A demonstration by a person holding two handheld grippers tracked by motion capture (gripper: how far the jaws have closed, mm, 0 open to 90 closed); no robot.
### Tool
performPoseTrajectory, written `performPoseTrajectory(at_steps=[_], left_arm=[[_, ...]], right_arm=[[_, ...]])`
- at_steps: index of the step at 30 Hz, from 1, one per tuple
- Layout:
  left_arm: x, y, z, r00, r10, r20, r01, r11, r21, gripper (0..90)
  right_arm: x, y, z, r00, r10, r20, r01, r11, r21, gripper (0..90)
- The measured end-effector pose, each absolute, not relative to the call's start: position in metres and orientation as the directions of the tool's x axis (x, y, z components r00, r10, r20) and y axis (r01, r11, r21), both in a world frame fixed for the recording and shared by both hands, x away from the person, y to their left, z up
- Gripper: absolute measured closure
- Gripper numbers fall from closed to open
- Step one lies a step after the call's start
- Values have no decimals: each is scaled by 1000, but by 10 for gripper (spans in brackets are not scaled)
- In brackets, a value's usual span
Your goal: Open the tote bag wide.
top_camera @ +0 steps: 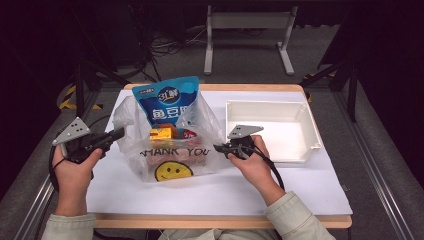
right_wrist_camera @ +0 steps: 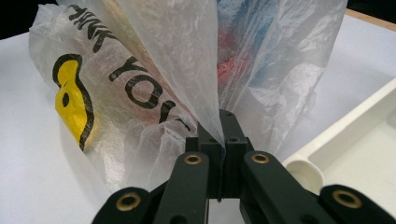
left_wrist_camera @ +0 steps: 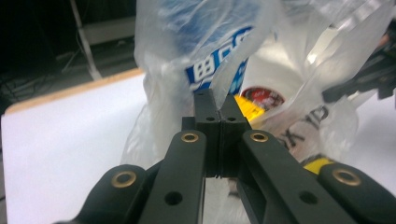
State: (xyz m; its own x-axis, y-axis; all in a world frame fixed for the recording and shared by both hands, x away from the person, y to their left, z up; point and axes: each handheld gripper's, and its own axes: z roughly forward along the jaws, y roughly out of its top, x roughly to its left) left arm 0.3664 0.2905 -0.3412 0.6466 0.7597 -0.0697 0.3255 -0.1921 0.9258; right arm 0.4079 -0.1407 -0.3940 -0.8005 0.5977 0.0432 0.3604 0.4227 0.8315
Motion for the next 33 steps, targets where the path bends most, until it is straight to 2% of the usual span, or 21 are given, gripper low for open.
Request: performPoseTrajectory(at_steps=[8,20,28,33], left_arm=[[377,299,-366,604,791,-91,427,-225,876,900],[389,307,-401,552,812,-186,587,-220,779,900],[394,308,-418,555,802,-219,631,-235,739,900],[399,307,-433,556,785,-273,677,-237,697,900]], right_arm=[[406,-143,-394,-803,594,44,362,429,827,900],[406,-144,-396,-806,590,51,371,436,820,900],[405,-145,-397,-808,585,64,380,434,817,900],[403,-144,-398,-815,575,75,385,441,810,900]])
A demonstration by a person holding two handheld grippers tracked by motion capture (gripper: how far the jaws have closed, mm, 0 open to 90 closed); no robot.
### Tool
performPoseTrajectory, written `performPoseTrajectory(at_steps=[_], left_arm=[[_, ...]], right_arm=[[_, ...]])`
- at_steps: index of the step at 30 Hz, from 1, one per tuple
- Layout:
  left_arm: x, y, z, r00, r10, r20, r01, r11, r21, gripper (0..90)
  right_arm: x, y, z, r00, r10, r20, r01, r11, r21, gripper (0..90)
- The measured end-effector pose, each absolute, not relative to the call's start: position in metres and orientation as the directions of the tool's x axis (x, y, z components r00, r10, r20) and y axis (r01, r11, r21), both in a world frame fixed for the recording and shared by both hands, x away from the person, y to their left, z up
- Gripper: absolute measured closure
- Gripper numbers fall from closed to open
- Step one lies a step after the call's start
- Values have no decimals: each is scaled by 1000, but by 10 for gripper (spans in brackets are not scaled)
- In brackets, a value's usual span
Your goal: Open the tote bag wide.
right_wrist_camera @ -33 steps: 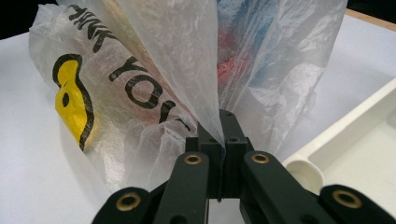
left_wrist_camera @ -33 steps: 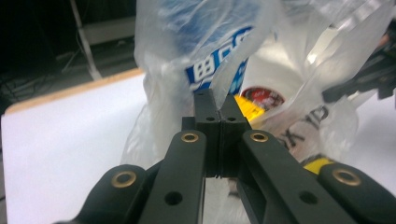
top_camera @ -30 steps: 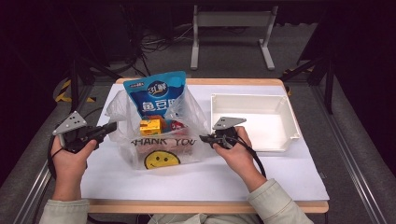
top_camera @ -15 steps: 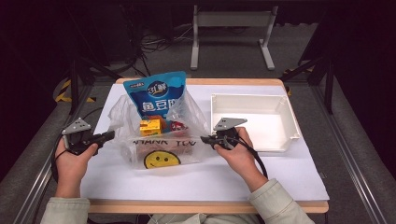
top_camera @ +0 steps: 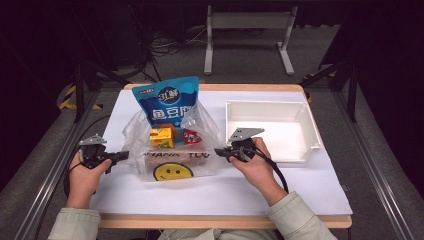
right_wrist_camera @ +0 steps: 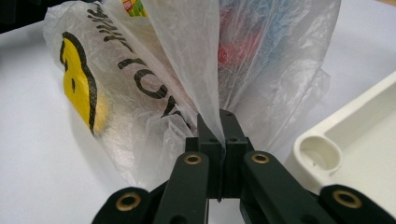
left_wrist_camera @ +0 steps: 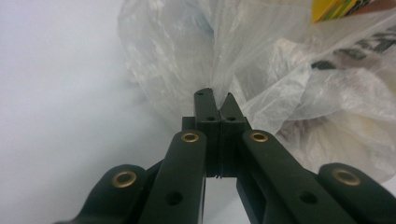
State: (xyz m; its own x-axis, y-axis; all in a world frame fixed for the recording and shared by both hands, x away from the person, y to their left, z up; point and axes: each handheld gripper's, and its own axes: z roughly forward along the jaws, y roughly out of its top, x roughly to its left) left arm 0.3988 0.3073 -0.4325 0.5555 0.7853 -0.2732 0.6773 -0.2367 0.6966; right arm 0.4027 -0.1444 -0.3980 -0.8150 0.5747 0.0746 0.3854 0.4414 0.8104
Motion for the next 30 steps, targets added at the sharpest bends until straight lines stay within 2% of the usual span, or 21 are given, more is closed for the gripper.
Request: performPoseTrajectory(at_steps=[7,15,16,17,19,21,24,30], left_arm=[[400,303,-434,577,774,-261,683,-283,673,900],[399,306,-432,572,774,-273,684,-266,680,879],[398,307,-431,567,776,-275,684,-257,683,838],[398,308,-430,570,773,-279,674,-246,696,746],[397,309,-426,575,774,-266,665,-253,702,451],[395,311,-419,592,771,-237,653,-284,702,250],[388,315,-401,612,755,-236,605,-255,754,162],[378,311,-372,637,748,-188,496,-211,842,148]], right_arm=[[399,-142,-402,-823,562,82,399,468,789,900],[396,-140,-409,-829,551,93,411,488,770,900],[396,-139,-409,-829,551,92,410,489,769,900],[396,-139,-409,-830,551,91,411,491,768,900],[396,-139,-410,-829,551,93,413,493,766,900],[396,-138,-410,-831,549,92,412,495,765,900],[396,-136,-411,-832,547,93,413,498,762,900],[396,-136,-411,-832,547,94,412,496,764,900]])
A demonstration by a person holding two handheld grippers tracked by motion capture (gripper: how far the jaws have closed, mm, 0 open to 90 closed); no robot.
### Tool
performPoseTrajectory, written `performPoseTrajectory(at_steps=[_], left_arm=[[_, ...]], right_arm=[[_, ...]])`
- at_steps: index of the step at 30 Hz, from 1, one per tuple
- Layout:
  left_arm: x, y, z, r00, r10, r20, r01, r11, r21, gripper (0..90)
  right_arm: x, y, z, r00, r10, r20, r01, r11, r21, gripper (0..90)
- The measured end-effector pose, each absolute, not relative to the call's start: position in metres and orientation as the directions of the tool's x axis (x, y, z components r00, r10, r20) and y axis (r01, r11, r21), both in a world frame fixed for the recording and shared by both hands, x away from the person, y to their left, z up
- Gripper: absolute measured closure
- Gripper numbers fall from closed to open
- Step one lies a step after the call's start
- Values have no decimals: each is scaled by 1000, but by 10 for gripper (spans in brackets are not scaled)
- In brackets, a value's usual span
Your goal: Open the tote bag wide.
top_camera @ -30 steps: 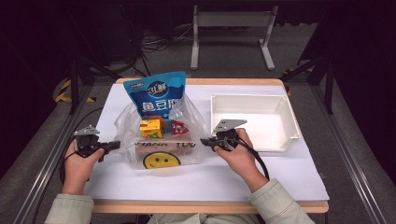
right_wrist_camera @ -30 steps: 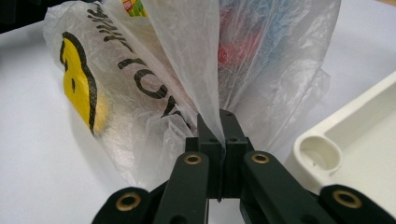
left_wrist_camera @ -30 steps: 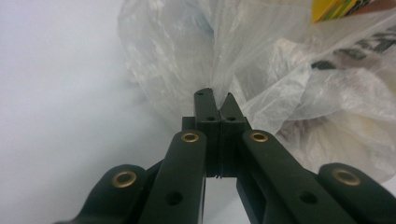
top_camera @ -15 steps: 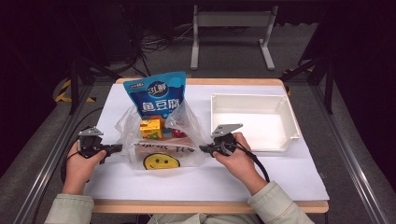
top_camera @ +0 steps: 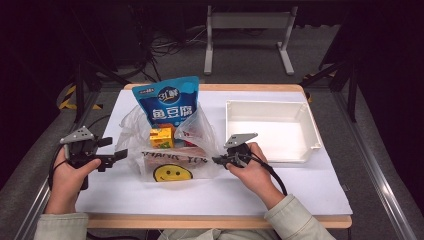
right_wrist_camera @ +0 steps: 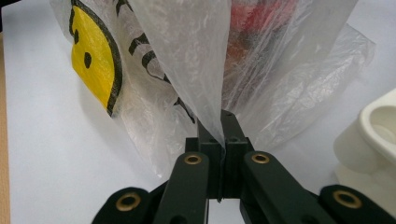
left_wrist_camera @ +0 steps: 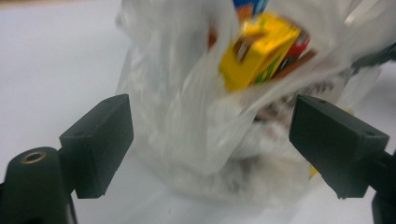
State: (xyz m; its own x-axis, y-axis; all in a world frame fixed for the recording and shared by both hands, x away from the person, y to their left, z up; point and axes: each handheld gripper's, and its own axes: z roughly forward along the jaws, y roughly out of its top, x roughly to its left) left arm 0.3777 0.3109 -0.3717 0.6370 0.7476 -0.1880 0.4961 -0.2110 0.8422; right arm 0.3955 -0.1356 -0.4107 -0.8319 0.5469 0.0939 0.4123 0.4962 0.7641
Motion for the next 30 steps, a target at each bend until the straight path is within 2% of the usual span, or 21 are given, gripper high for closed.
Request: performPoseTrajectory(at_steps=[3,8,10,13,15,16,23,30], left_arm=[[376,304,-357,621,770,-148,430,-176,885,152],[383,290,-352,612,784,-105,393,-186,900,256],[385,286,-356,622,776,-103,392,-195,899,402],[387,284,-361,639,763,-101,399,-216,891,712],[387,283,-363,643,759,-102,408,-227,884,865],[387,283,-368,647,755,-110,446,-257,857,899],[390,285,-400,610,776,-162,582,-299,756,900],[397,287,-424,590,780,-210,651,-306,694,900]], right_arm=[[395,-135,-411,-833,546,94,412,497,764,900],[395,-136,-410,-832,547,95,412,494,766,900],[395,-137,-409,-832,546,96,412,492,767,900],[395,-137,-409,-832,546,96,411,491,768,900],[395,-138,-409,-830,549,95,412,489,769,900],[395,-138,-409,-830,550,97,414,489,768,900],[395,-138,-408,-830,550,96,414,490,767,900],[395,-138,-408,-830,549,99,415,489,768,900]])
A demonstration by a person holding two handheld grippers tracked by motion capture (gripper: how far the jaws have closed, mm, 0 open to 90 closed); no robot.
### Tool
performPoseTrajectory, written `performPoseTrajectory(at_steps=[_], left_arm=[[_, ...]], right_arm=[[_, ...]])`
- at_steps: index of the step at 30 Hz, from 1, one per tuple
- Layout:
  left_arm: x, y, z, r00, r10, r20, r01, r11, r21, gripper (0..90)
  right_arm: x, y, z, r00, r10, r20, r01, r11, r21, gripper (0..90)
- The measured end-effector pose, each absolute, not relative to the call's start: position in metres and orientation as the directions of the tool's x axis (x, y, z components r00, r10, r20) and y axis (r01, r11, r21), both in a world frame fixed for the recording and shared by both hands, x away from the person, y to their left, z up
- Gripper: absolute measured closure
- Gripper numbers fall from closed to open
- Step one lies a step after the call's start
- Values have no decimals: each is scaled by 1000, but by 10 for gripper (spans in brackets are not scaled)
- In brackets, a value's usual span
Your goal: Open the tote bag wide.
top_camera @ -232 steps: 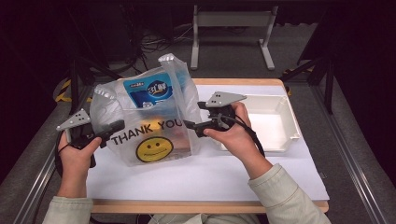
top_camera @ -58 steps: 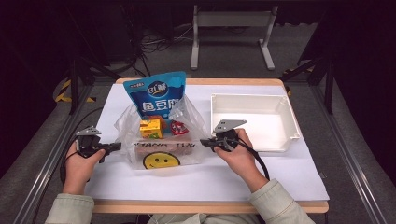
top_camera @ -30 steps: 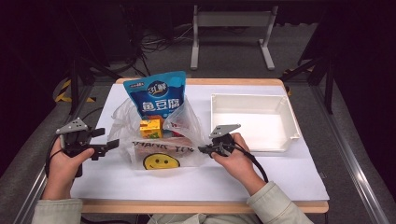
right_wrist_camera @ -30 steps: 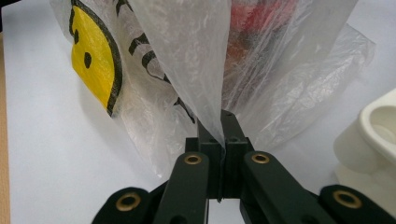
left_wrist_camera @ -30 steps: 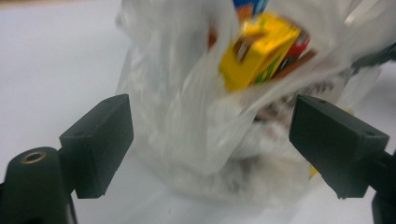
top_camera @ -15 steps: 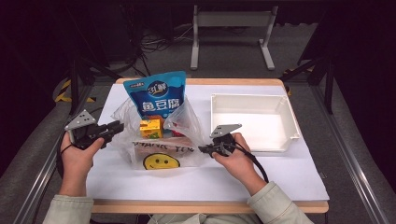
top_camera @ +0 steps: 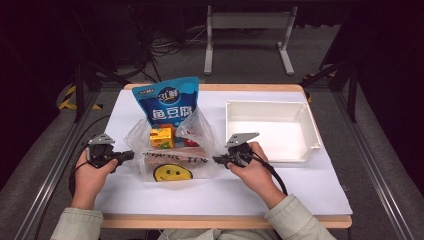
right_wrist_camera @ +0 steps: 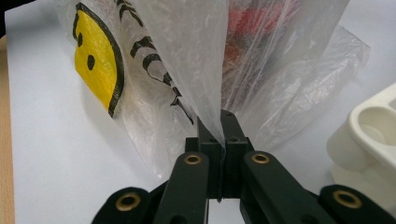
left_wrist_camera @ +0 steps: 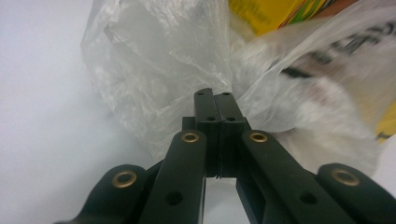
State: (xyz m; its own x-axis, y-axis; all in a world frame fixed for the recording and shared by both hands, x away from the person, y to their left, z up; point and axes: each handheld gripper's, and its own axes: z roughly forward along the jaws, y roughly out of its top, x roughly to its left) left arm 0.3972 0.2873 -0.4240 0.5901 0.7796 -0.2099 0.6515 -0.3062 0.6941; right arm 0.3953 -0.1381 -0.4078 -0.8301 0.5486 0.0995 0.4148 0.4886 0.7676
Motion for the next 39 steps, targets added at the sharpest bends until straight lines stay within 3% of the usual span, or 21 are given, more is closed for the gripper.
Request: performPoseTrajectory(at_steps=[8,22,26,33,37,39], left_arm=[[404,284,-440,586,771,-249,674,-293,679,900],[405,283,-441,595,767,-239,651,-287,703,900],[404,285,-438,599,762,-244,640,-273,718,900],[402,286,-434,602,761,-244,627,-261,734,900],[401,285,-433,603,759,-245,626,-260,736,900],[401,285,-433,605,757,-247,625,-260,736,900]], right_arm=[[396,-138,-408,-830,547,105,417,486,768,900],[398,-137,-414,-832,538,137,455,520,723,900],[397,-137,-409,-836,535,126,441,516,734,861],[389,-135,-381,-838,534,113,386,433,814,535],[385,-134,-362,-840,535,91,334,377,864,427],[385,-134,-357,-840,537,78,317,369,874,417]])
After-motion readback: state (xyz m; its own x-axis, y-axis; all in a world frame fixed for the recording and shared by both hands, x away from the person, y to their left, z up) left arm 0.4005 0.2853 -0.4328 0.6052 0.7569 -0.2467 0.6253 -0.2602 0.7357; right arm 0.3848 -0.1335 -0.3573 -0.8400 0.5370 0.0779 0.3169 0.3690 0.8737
